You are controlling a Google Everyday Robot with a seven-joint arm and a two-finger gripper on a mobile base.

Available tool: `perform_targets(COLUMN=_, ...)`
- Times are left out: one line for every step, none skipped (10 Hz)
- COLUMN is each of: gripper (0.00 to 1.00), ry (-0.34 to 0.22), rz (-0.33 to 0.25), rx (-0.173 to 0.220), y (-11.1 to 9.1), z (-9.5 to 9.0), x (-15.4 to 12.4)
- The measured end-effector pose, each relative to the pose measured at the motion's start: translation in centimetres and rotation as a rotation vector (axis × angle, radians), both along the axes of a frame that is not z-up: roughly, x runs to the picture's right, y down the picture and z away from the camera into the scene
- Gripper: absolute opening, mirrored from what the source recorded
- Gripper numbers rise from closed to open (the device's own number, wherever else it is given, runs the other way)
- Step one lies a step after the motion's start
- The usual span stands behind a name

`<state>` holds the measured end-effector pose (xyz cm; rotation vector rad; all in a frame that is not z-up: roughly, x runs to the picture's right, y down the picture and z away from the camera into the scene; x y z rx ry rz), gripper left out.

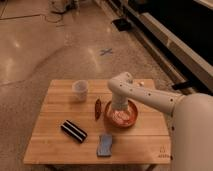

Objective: Push the ceramic bowl across the table

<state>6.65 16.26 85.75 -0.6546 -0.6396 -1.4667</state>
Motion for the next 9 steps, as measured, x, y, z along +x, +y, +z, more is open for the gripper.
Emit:
perform_targets(gripper=0.8, ry=-0.022, rz=-0.016, rx=-0.003, y=0.3, z=-0.4, x=-0.9)
perform_targets(gripper=0.8, ry=-0.05, rz=-0.035, rx=-0.005, y=0.8, z=-0.9, x=-2.0)
perform_targets(gripper=0.8, ry=-0.077, rz=-0.056, rx=-0.008, y=1.2, z=-1.4, x=-3.0)
perform_targets(gripper=0.8, ry=-0.092, rz=-0.065, rx=-0.009, y=1.5, z=-1.6, x=-3.6)
perform_targets(gripper=0.8, ry=-0.135, rz=-0.088, rx=-0.017, y=2.2, z=-2.4, x=-4.8)
perform_targets(gripper=0.8, ry=-0.178, rz=-0.1, rx=-0.015, y=2.4, z=-3.0, x=-5.9)
perform_targets(gripper=0.8, ry=-0.221, rz=-0.1, rx=0.001, y=2.0, z=-3.6, x=-6.8)
perform_targets(gripper=0.8, ry=-0.242, rz=-0.091, rx=0.019, y=1.2, z=-4.0, x=-6.9)
perform_targets(gripper=0.8, ry=-0.249, rz=-0.087, rx=0.024, y=1.0, z=-4.2, x=-6.8)
